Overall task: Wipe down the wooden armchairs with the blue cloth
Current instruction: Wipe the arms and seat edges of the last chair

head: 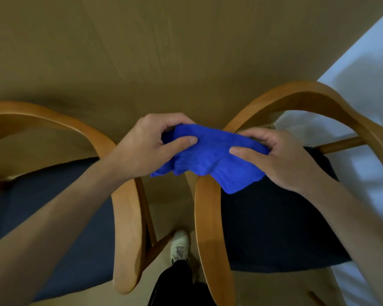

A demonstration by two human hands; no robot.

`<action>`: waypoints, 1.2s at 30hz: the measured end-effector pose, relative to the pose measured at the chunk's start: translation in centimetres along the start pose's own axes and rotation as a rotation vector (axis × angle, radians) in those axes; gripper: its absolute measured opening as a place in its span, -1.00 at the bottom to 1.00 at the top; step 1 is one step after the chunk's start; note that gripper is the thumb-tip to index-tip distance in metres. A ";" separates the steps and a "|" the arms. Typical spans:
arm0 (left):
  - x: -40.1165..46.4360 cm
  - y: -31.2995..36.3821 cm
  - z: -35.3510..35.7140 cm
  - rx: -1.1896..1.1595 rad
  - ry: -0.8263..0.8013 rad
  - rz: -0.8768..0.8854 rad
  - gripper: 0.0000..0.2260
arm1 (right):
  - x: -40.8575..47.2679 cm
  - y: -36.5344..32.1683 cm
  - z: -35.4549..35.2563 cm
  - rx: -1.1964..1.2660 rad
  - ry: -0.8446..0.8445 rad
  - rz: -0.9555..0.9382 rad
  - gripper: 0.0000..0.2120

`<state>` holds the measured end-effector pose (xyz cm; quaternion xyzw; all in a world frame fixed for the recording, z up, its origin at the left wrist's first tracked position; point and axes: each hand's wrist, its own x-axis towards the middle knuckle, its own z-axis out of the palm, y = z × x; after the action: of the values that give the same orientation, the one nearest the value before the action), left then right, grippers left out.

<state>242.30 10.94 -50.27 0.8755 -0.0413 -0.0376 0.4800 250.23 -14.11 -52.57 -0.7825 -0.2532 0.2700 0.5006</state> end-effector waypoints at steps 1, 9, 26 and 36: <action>-0.7 0.0 -0.3 0.014 0.028 0.004 -0.86 | 0.0 -0.2 0.3 -0.014 -0.007 -0.025 -0.82; -6.8 -0.8 -4.5 0.203 0.149 -0.172 -0.77 | 2.8 -3.4 4.8 -0.258 -0.099 -0.110 -0.73; -29.1 -13.3 2.9 0.439 0.064 -0.619 -0.71 | -6.6 3.3 26.5 -0.438 -0.324 -0.266 -0.54; -25.1 -13.6 6.1 -0.544 0.194 -0.824 -0.10 | 1.0 2.3 25.2 0.033 -0.074 0.579 -0.24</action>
<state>217.16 15.82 -64.39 0.6615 0.3641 -0.1520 0.6378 234.21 1.94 -63.77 -0.8036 -0.0331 0.4340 0.4059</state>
